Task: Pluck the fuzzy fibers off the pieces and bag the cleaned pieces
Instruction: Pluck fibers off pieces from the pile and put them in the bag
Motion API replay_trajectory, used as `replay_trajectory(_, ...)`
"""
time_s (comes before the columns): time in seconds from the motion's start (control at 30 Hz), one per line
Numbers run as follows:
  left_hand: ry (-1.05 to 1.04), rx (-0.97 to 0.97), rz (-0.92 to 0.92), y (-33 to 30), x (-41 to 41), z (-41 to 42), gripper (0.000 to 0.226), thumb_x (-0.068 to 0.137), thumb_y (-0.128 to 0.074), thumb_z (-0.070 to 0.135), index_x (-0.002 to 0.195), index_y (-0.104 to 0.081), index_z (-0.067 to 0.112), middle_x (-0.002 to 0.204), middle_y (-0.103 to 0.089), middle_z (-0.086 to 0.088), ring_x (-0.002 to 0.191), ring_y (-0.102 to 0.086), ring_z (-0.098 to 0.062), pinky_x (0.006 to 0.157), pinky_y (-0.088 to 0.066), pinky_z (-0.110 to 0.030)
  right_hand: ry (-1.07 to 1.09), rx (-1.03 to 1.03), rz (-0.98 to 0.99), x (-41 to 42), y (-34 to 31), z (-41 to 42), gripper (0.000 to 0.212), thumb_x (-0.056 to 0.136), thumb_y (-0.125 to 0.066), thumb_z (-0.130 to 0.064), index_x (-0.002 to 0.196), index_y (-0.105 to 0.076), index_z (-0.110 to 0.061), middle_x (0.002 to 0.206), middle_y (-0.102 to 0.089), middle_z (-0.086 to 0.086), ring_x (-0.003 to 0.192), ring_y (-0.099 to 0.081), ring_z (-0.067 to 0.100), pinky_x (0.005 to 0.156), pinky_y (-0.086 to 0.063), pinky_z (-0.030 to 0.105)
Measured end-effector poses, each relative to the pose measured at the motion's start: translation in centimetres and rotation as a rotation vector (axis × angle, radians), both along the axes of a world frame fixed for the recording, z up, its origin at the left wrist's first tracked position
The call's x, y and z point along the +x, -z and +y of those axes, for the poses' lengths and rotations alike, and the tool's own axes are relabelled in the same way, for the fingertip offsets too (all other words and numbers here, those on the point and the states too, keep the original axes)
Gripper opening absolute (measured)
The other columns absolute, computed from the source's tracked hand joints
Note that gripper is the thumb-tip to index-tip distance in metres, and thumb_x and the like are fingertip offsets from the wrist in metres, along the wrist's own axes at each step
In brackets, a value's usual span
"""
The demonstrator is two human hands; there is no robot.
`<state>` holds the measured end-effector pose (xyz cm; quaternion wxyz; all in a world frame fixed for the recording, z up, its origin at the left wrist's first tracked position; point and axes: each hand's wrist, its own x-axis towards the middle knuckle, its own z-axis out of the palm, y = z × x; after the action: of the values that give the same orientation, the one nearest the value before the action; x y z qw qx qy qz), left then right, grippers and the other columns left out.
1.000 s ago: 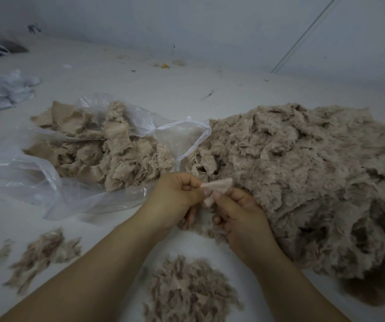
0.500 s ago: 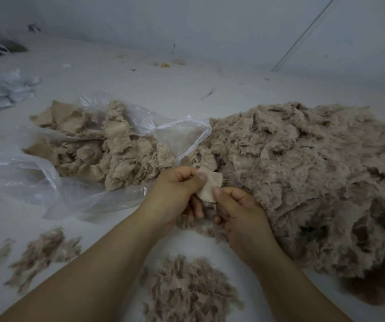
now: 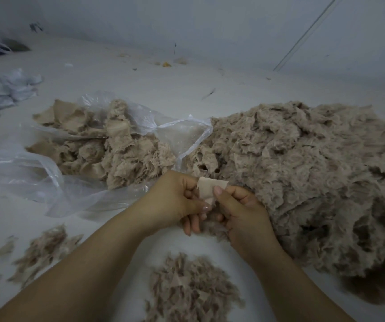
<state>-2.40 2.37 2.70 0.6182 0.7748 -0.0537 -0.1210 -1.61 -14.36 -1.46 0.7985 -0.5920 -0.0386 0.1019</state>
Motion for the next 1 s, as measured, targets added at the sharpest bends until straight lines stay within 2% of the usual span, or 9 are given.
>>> replay_trajectory(0.17,-0.155,0.120,-0.022,-0.4,0.1,2.9,0.009,0.082,-0.070,-0.009,0.075,-0.066,-0.007,0.060,-0.065,-0.025,0.040,-0.060,-0.026,0.038,-0.050,-0.029,0.064,0.069,0.047,0.4,0.8,0.0,0.054,0.069,-0.077,-0.043,0.087,-0.061,0.006,0.056,-0.040,-0.001,0.047,-0.043,0.006,0.049,-0.044,0.020)
replay_trajectory(0.23,-0.151,0.217,-0.056,-0.2,-0.2,3.1,0.007,0.082,-0.074,-0.002,0.078,-0.071,0.003,0.054,-0.066,-0.016,0.039,-0.060,-0.023,0.039,-0.048,-0.027,0.064,0.065,0.046,0.4,0.8,0.1,0.045,0.074,-0.076,-0.039,0.085,-0.065,0.003,0.054,-0.044,-0.003,0.047,-0.044,0.005,0.048,-0.044,0.020)
replay_trajectory(0.33,0.022,0.436,-0.111,0.4,-1.1,2.3,0.008,0.081,-0.078,0.009,0.083,-0.076,0.017,0.061,-0.069,-0.001,0.047,-0.064,-0.019,0.047,-0.054,-0.032,0.053,0.056,0.041,0.4,0.6,0.2,0.018,0.081,-0.072,-0.032,0.071,-0.069,-0.017,0.050,-0.043,-0.008,0.045,-0.043,0.004,0.047,-0.044,0.020)
replay_trajectory(0.5,0.444,0.522,0.105,-0.6,-2.2,3.5,0.013,0.087,-0.068,0.027,0.076,-0.076,0.026,0.056,-0.068,-0.006,0.043,-0.058,-0.014,0.053,-0.054,-0.032,0.050,0.016,0.029,0.2,0.6,0.2,0.022,0.088,-0.071,-0.030,0.068,-0.070,-0.023,0.050,-0.040,-0.009,0.047,-0.040,0.004,0.051,-0.046,0.020)
replay_trajectory(0.57,0.362,0.479,0.082,-1.0,-1.9,3.6,0.015,0.089,-0.066,0.025,0.077,-0.075,0.024,0.064,-0.071,-0.008,0.041,-0.057,-0.017,0.046,-0.051,-0.031,0.037,0.011,0.024,0.2,0.5,0.2,0.019,0.090,-0.069,-0.028,0.072,-0.073,-0.022,0.050,-0.042,-0.011,0.048,-0.041,0.003,0.051,-0.046,0.020)
replay_trajectory(0.7,-0.035,0.317,-0.065,-1.1,-0.3,2.6,0.012,0.087,-0.074,0.017,0.078,-0.070,0.010,0.065,-0.069,-0.006,0.034,-0.050,-0.017,0.037,-0.040,-0.023,0.015,-0.021,0.030,0.3,0.3,0.3,0.023,0.095,-0.064,-0.020,0.075,-0.076,-0.021,0.051,-0.046,-0.011,0.048,-0.042,0.003,0.050,-0.045,0.020)
replay_trajectory(0.87,-0.222,0.378,-0.195,-0.5,0.5,1.5,0.015,0.088,-0.069,0.007,0.079,-0.068,0.019,0.061,-0.060,0.002,0.034,-0.046,-0.002,0.038,-0.038,-0.017,0.015,-0.043,0.024,0.3,0.4,0.1,0.019,0.092,-0.067,-0.024,0.075,-0.075,-0.019,0.054,-0.045,-0.009,0.049,-0.042,0.004,0.051,-0.045,0.021)
replay_trajectory(0.93,-0.255,0.160,-0.128,-0.6,0.5,1.0,0.015,0.093,-0.064,0.017,0.082,-0.072,0.009,0.053,-0.060,-0.001,0.032,-0.046,-0.009,0.034,-0.034,-0.020,-0.003,-0.060,0.001,0.3,0.3,0.1,0.016,0.087,-0.069,-0.029,0.074,-0.075,-0.020,0.057,-0.050,-0.008,0.051,-0.043,0.004,0.052,-0.045,0.021)
replay_trajectory(1.0,-0.190,-0.038,-0.022,-0.7,0.3,0.5,0.038,0.090,-0.063,0.039,0.087,-0.072,0.003,0.058,-0.063,-0.014,0.033,-0.047,-0.019,0.034,-0.032,-0.022,-0.028,-0.083,-0.010,0.2,0.3,0.2,0.016,0.082,-0.069,-0.033,0.077,-0.076,-0.020,0.063,-0.057,-0.004,0.054,-0.047,0.004,0.053,-0.045,0.021)
